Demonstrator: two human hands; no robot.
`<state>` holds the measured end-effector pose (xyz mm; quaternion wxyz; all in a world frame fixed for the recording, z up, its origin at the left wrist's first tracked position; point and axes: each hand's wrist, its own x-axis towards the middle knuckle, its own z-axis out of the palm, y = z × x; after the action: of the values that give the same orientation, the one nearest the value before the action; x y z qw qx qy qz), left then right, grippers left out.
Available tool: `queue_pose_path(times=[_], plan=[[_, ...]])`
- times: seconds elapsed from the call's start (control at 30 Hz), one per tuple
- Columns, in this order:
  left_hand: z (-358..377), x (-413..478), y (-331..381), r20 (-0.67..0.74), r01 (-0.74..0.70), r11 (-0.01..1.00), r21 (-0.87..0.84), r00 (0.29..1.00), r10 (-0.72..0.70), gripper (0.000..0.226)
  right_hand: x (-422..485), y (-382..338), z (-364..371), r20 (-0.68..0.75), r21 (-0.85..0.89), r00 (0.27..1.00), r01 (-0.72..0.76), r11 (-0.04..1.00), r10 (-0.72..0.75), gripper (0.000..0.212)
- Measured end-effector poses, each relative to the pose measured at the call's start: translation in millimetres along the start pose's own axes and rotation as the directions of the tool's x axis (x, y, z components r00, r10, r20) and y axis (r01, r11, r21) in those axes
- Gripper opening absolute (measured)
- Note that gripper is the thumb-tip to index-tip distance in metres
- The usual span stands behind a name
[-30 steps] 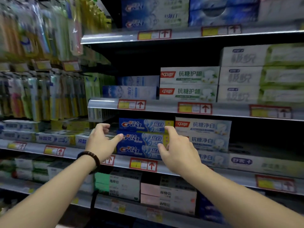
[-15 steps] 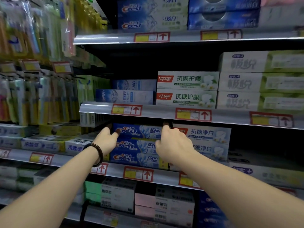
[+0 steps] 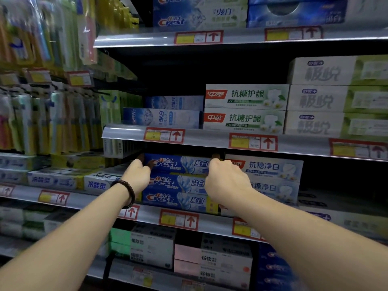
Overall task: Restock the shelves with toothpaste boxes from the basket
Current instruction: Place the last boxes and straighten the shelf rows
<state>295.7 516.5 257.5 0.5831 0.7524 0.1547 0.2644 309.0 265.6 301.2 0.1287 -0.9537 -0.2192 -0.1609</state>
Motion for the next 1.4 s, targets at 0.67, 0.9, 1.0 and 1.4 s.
queue_pose_path(times=[0.67, 0.9, 1.0, 1.4], plan=[[-8.4, -6.6, -10.4, 0.007, -0.05, 0.998, -0.035, 0.999, 0.05, 0.02, -0.8, 20.6, 13.6, -0.234, -0.108, 0.957, 0.149, 0.983, -0.171, 0.033], [-0.3, -9.7, -15.2, -0.05, -0.062, 0.992, 0.108, 0.996, 0.068, 0.018, 2.8, 24.0, 21.0, -0.221, -0.151, 0.96, 0.141, 0.978, -0.173, 0.048], [3.0, -10.8, -15.8, -0.068, -0.047, 0.993, 0.106, 0.996, 0.054, 0.016, 2.9, 24.9, 21.3, -0.218, -0.17, 0.96, 0.14, 0.976, -0.175, 0.048], [19.1, -34.7, 1.4, -0.278, -0.012, 0.995, 0.098, 0.96, 0.039, 0.039, -39.1, 46.6, 24.3, -0.264, -0.065, 0.94, 0.206, 0.976, -0.216, 0.056]])
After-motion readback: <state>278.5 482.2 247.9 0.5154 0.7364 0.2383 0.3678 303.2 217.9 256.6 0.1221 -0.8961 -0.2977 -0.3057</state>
